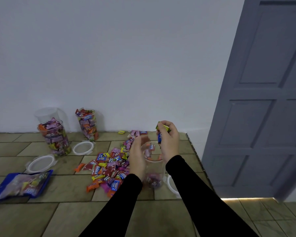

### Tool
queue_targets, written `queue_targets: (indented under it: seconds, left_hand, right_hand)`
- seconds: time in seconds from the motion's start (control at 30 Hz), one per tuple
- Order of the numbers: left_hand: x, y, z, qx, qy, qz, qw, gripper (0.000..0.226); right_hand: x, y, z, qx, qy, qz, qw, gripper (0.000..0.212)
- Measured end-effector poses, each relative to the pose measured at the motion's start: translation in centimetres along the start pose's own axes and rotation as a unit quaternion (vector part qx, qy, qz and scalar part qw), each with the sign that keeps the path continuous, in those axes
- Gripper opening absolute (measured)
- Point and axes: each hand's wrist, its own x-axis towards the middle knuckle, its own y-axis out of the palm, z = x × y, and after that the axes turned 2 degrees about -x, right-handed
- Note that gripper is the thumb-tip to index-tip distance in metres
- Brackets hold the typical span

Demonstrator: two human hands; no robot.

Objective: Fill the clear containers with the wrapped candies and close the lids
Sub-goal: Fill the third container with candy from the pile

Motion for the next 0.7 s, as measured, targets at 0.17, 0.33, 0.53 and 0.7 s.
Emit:
queue_targets:
  seconds: [0.17, 0.33, 0.53, 0.7]
  left_hand:
    - [0.0, -0.4, 1.2, -0.051, -0.126, 0.032, 0.990, 0.082]
    - [0.1, -0.5, 1.4, -0.044, -0.114, 0.021, 0.992, 0.091]
    - [0.5, -0.4, 1.8, -0.074, -0.132, 0.025, 0.988, 0.084]
    - [0.6, -0.5, 1.9, -0.084, -0.129, 0.026, 0.988, 0.081]
  right_hand:
    - [-0.3, -0.1, 0.8, 0.069, 0.029, 0.054, 0.996, 0.012]
    - [0.0, -0.5, 0.6, 0.035, -0.007, 0.088, 0.995, 0.017]
    - [-0.1, -0.7, 0.5, 0.061, -0.002, 0.118, 0.991, 0.028]
    - [-0.3, -0.8, 0.8, 0.050, -0.004, 0.140, 0.989, 0.031]
